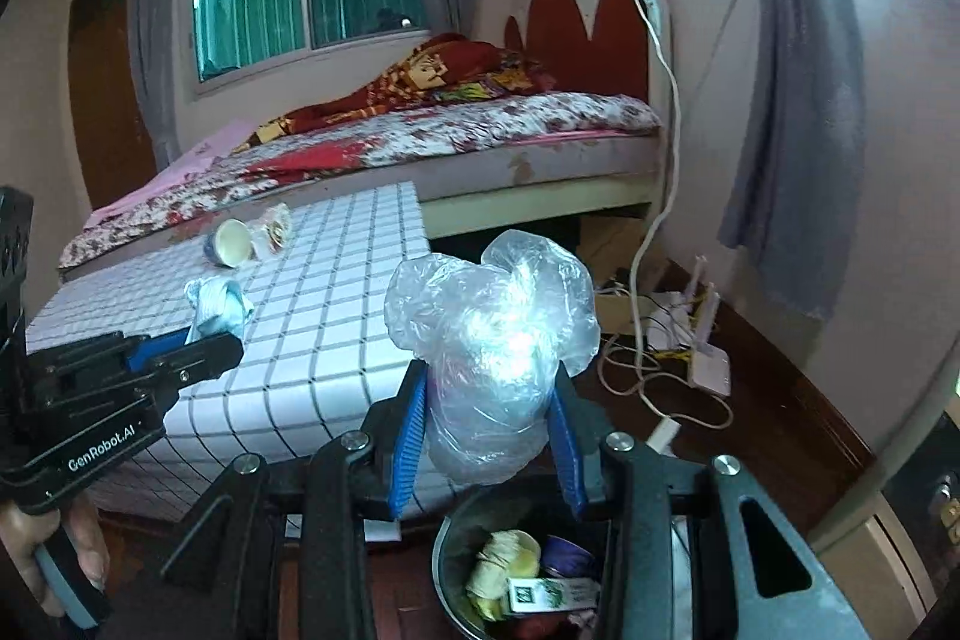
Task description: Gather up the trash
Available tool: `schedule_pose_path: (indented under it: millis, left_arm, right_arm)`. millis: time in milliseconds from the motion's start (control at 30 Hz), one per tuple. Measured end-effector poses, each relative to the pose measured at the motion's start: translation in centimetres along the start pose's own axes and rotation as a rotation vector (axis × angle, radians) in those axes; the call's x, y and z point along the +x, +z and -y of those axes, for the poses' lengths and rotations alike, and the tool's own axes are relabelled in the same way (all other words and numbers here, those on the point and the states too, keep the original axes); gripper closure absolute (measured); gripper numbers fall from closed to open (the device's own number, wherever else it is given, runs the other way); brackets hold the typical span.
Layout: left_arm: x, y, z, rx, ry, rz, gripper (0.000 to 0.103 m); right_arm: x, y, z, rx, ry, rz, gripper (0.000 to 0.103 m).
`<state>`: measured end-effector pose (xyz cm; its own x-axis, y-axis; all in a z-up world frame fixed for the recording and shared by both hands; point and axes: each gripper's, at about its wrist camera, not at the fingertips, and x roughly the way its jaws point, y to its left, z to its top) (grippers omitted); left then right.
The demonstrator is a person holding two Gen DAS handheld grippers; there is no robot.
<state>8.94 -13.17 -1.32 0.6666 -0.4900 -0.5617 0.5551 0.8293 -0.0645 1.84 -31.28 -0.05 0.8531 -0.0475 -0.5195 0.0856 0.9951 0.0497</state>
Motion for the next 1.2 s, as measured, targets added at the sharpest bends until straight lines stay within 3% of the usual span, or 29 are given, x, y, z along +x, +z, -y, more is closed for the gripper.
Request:
schedule_pose_path:
  millis: [200,633,1200]
  left_arm:
    - [2.3,-1.6,3.1,0.060,-0.078,-0.057,0.086]
    - [7.1,-4.9,6.4,0.095,-0.114,-0.203,0.085]
    - [13.9,-9.2,5.6,0.040,-0.155,-0.408,0.085]
  right_arm:
    - [0.1,-2.7,3.1,0.029,-0.036,-0.055,0.063]
    - [3.6,-8.1,7.7,0.087,-0.061,-0.225,0.062]
    - [10.2,-12.0,8.1,0.065,-0.040,-0.392,0.062]
